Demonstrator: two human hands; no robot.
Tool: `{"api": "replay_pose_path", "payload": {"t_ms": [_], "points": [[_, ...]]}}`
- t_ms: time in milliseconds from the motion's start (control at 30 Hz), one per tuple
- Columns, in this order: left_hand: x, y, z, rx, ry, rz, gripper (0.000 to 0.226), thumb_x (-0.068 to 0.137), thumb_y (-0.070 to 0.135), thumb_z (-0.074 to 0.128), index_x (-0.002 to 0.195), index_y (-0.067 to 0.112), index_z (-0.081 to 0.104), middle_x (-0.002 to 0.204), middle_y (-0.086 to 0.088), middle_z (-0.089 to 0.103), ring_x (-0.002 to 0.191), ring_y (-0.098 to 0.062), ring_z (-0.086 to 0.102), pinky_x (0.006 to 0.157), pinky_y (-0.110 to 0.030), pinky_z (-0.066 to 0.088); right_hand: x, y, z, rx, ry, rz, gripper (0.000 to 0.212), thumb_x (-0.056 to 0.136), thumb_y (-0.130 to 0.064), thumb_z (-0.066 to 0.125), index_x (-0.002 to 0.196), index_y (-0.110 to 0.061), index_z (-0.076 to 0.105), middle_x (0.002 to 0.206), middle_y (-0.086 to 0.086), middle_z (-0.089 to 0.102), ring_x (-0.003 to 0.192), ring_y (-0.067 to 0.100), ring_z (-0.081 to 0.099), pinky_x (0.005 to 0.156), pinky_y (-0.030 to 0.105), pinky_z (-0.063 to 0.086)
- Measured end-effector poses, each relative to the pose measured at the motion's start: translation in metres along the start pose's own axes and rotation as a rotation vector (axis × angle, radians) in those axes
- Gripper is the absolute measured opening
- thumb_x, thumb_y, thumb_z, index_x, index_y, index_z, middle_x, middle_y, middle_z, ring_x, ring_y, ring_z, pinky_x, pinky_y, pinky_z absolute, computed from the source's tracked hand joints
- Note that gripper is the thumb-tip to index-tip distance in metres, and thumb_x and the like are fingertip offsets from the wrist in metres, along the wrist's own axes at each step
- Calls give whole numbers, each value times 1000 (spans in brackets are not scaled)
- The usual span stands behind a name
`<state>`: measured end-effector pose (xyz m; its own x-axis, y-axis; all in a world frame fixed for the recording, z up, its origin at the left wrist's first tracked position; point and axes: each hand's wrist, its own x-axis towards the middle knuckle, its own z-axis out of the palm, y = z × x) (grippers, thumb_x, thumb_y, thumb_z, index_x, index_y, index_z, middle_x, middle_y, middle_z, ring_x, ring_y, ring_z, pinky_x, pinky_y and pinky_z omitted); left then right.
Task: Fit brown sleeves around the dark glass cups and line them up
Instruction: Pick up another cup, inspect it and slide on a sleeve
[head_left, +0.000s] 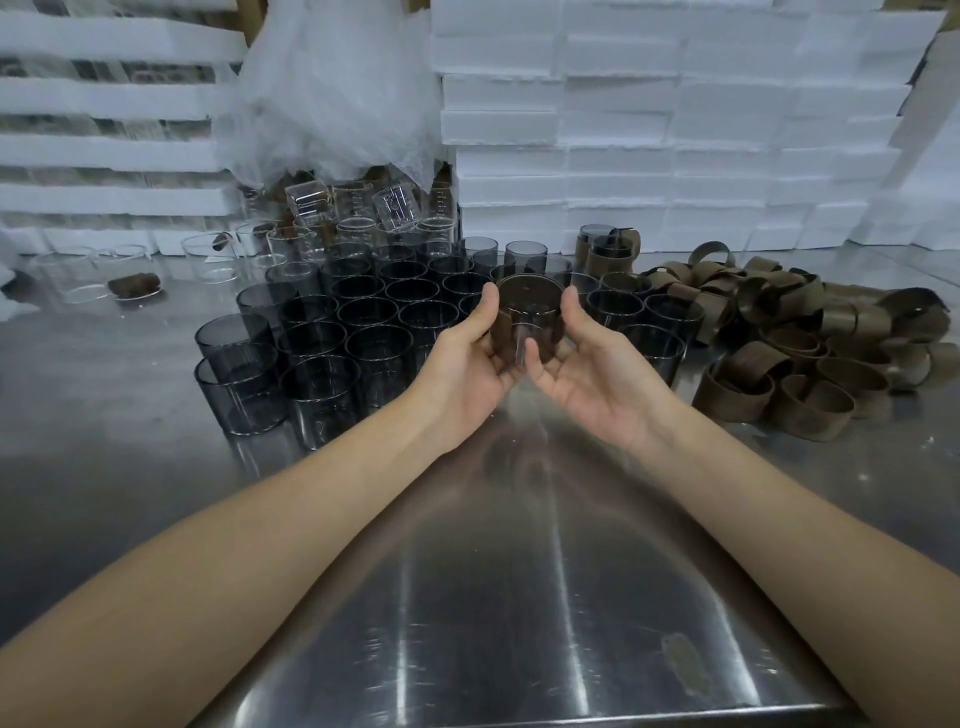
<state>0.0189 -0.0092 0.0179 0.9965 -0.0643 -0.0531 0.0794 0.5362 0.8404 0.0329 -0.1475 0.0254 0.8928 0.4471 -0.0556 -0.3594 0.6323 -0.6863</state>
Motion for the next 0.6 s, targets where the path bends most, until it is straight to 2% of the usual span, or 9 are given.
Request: {"api": "replay_pose_path", "payload": {"t_ms": [133,233,300,433,533,600], "points": [[2,-1,0,-75,-49,1,46,91,39,55,117,1,62,105,-12,70,116,-26,59,101,-31,47,1,2,0,49,-16,-4,29,76,-32,67,81,-6,79,95,10,73,84,16,71,67,19,58],[4,-1,-2,-112,-84,19,43,87,38,57,110,2,64,99,-10,73,103,-21,65,90,-25,54,1,2,0,78,-25,-14,29,75,-30,67,81,-4,78,95,10,73,84,16,71,66,20,58],[5,-1,-3,-121,-102,31,43,88,38,56,110,3,64,101,-10,73,100,-20,67,86,-24,56,2,2,0,90,-34,-18,29,74,-29,68,83,-3,77,95,11,73,83,16,72,65,21,58],[8,-5,-5,-17,-104,114,45,85,43,55,113,8,65,102,-7,74,95,-14,69,79,-22,56,3,0,-5,25,-69,-51,33,80,-30,66,102,-6,69,102,12,72,91,17,71,71,23,58],[11,-10,-8,215,-43,249,46,93,36,53,127,6,60,115,-10,68,99,-15,65,83,-26,52,6,-2,-8,-200,-102,-126,33,86,-28,62,112,-8,65,109,9,70,99,17,68,82,28,55],[11,-10,-12,424,-44,360,50,95,31,58,140,10,50,129,-5,62,109,-10,61,89,-24,49,8,-4,-10,-412,-115,-243,42,88,-16,60,129,-7,55,122,12,63,110,22,63,95,36,51]]}}
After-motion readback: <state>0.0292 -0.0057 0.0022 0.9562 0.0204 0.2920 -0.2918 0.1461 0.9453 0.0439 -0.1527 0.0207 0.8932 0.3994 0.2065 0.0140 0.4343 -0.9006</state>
